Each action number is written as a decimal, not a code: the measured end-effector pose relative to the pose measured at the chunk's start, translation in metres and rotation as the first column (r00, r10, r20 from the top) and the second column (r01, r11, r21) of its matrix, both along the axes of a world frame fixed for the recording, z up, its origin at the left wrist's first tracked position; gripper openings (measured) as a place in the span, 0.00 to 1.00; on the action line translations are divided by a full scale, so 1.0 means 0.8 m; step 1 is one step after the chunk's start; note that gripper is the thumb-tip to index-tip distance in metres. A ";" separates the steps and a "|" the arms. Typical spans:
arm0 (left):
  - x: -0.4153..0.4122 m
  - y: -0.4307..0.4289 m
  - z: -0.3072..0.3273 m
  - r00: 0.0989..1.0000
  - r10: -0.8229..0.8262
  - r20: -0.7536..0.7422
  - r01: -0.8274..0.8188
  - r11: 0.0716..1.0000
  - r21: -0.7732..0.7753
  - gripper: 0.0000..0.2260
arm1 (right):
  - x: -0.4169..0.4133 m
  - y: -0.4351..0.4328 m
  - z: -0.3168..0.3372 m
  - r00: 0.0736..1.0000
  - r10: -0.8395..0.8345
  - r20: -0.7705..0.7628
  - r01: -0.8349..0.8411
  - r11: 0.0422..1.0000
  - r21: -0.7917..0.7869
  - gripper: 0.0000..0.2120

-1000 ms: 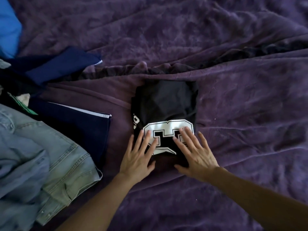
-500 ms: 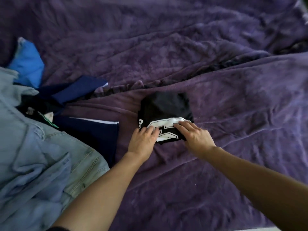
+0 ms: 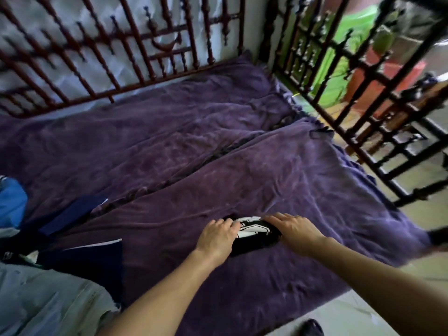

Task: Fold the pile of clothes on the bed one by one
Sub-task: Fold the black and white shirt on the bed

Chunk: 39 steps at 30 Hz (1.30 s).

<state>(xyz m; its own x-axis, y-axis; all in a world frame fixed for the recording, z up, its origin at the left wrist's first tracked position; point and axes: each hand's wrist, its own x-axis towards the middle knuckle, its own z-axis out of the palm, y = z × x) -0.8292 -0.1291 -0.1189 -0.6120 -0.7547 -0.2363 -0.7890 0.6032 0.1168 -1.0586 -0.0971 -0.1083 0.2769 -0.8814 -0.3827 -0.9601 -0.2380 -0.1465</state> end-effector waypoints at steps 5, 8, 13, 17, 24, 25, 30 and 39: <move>-0.148 0.027 0.024 0.999 -0.040 -0.020 0.039 0.998 -0.052 0.22 | -0.145 0.044 0.028 0.999 -0.033 -0.002 0.033 0.998 -0.057 0.28; -0.231 0.039 0.034 0.999 -0.042 -0.035 0.039 0.996 -0.081 0.22 | -0.224 0.060 0.045 0.998 -0.061 -0.008 0.060 0.995 -0.084 0.26; -0.336 0.037 0.046 0.998 -0.047 -0.042 0.042 0.994 -0.105 0.18 | -0.324 0.060 0.062 0.996 -0.078 -0.040 0.073 0.990 -0.117 0.26; -0.397 0.004 0.049 0.996 -0.051 -0.077 0.039 0.988 -0.152 0.16 | -0.386 0.026 0.068 0.997 -0.073 -0.031 0.067 0.985 -0.160 0.27; -0.469 -0.067 0.027 0.978 0.037 -0.205 -0.084 0.971 -0.223 0.19 | -0.458 -0.071 0.047 0.995 -0.066 -0.073 0.046 0.969 -0.244 0.30; -0.477 -0.074 0.017 0.968 0.043 -0.248 -0.104 0.965 -0.239 0.18 | -0.466 -0.083 0.035 0.996 -0.048 -0.081 0.026 0.966 -0.256 0.28; -0.513 -0.073 -0.074 0.947 0.133 -0.293 -0.172 0.979 -0.111 0.12 | -0.505 -0.101 -0.073 0.994 -0.007 -0.110 -0.010 0.989 -0.151 0.24; -0.564 0.065 -0.199 0.983 -0.039 0.178 -0.075 0.805 0.589 0.40 | -0.550 0.033 -0.194 0.923 -0.002 -0.385 0.113 0.957 0.268 0.40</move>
